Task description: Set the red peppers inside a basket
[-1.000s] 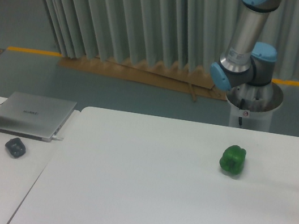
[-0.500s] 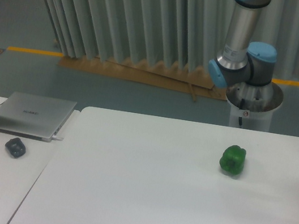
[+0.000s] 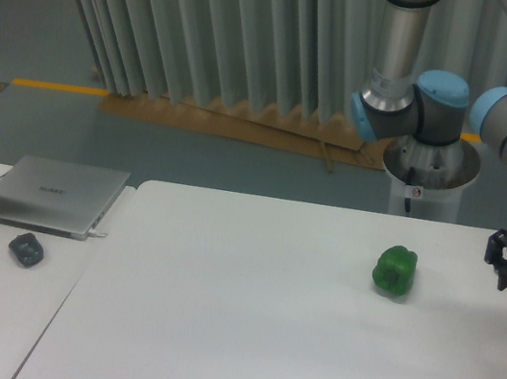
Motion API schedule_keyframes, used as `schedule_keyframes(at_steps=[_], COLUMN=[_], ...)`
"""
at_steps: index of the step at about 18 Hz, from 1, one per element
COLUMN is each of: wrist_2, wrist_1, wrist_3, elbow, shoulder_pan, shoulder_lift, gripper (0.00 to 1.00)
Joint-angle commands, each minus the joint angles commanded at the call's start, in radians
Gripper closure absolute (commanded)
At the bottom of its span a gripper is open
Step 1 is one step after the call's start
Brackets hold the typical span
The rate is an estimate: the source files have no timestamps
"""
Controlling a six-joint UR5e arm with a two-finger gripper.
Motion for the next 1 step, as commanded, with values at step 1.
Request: schedule_keyframes(at_steps=[1], wrist_2=[0.002], wrist_1=[0.000], wrist_3=[-0.006], elbow=[-0.005], shoulder_pan=[0.000], shoulder_lift=[0.002], gripper=[0.00])
